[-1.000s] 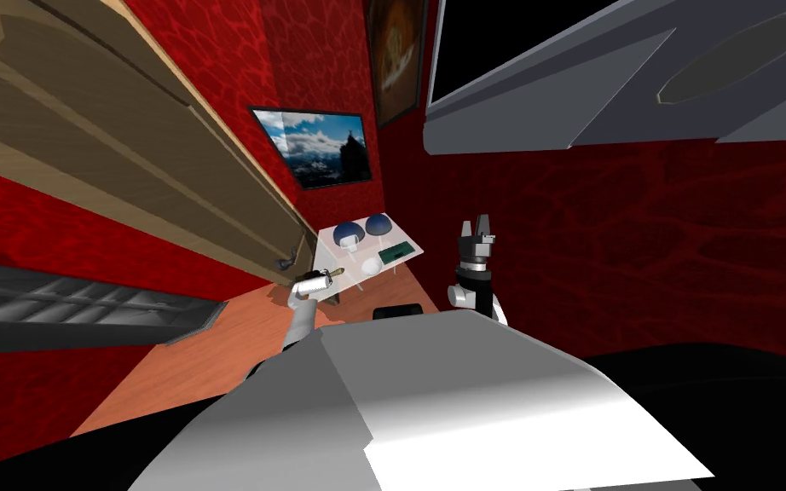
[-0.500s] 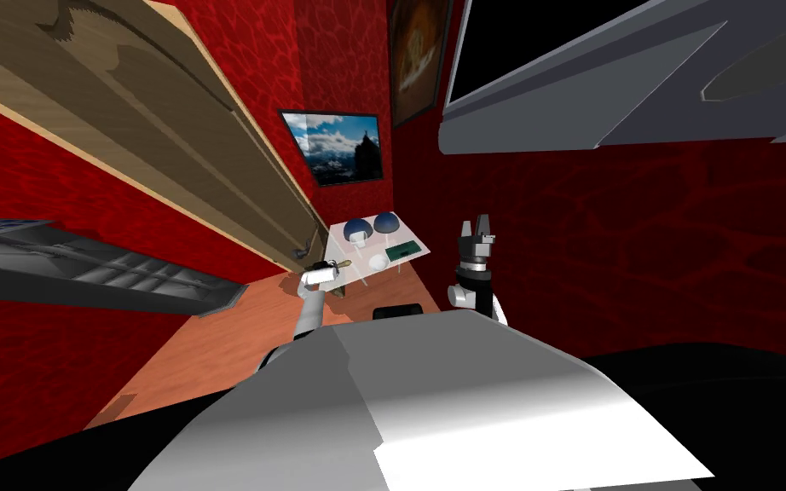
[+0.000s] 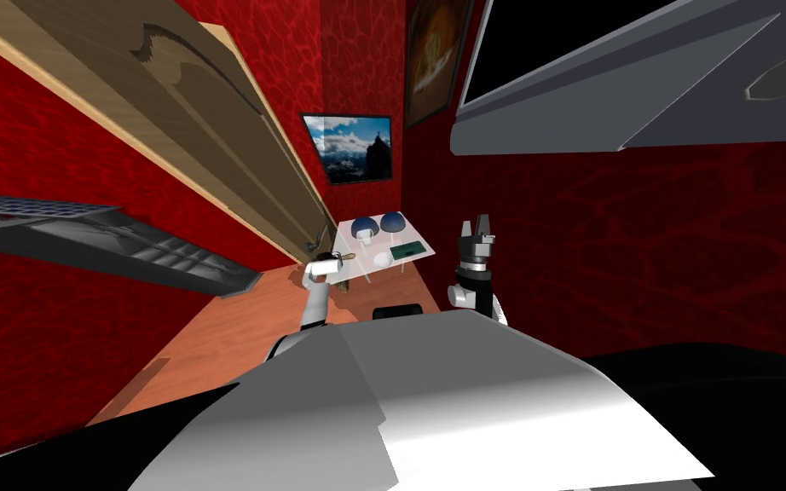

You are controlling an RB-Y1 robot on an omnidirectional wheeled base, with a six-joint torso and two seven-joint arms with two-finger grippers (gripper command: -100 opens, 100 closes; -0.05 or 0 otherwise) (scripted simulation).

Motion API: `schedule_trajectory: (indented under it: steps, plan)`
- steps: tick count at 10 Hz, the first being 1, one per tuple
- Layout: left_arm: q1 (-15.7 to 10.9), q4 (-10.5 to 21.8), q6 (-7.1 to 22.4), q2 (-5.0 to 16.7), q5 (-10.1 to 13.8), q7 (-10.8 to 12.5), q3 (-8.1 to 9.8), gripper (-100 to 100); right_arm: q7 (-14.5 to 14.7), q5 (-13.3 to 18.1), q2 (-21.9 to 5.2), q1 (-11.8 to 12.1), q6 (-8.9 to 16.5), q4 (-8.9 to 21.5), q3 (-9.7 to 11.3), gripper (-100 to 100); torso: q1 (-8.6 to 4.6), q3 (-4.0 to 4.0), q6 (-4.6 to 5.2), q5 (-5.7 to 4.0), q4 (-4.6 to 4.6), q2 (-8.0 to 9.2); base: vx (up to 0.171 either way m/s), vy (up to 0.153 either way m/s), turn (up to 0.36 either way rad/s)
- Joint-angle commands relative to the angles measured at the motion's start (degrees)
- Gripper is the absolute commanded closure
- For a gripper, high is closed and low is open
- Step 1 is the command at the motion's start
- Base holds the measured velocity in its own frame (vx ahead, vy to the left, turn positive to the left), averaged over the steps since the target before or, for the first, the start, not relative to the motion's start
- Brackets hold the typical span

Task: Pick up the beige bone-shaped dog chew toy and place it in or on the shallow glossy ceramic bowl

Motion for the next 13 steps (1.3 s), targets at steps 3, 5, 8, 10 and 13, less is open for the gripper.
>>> schedule_trajectory:
  steps: [3, 5, 8, 10, 13]
  plan:
    - [-1.18, -1.92, 3.97, -0.53, -1.31, -1.97, -0.16, 100, 0.0, 0.0, 0.0, 0.0, 0.0, 0.0, 0.0, 0, -0.1, -0.1, 0.03, -0.01, -0.05, -0.16, 0.037, -0.067, 0.06]
    - [-1.07, -2.93, 6.54, -1.07, -2.25, -3.04, 0.06, 100, 0.0, 0.0, 0.0, 0.01, 0.0, 0.0, 0.01, 0, -0.23, -0.19, 0.06, -0.03, -0.09, -0.3, 0.088, -0.103, 0.024]
    - [-0.27, -4.41, 10.93, -2.16, -3.76, -4.72, 0.7, 100, 0.0, 0.0, 0.01, 0.01, 0.0, 0.0, 0.01, 0, -0.4, -0.25, 0.09, -0.07, -0.12, -0.39, 0.087, -0.135, -0.001]
    - [0.56, -5.32, 14.04, -3.15, -4.8, -5.85, 1.24, 100, 0.0, 0.0, 0.01, 0.01, 0.0, 0.0, 0.01, 0, -0.47, -0.3, 0.11, -0.08, -0.14, -0.48, 0.125, -0.151, -0.014]
    - [2.02, -6.49, 18.5, -5.39, -6.24, -7.4, 2.1, 100, 0.0, 0.0, 0.01, 0.01, 0.0, -0.01, 0.01, 0, -0.45, -0.31, 0.11, -0.07, -0.15, -0.5, 0.112, -0.139, -0.029]
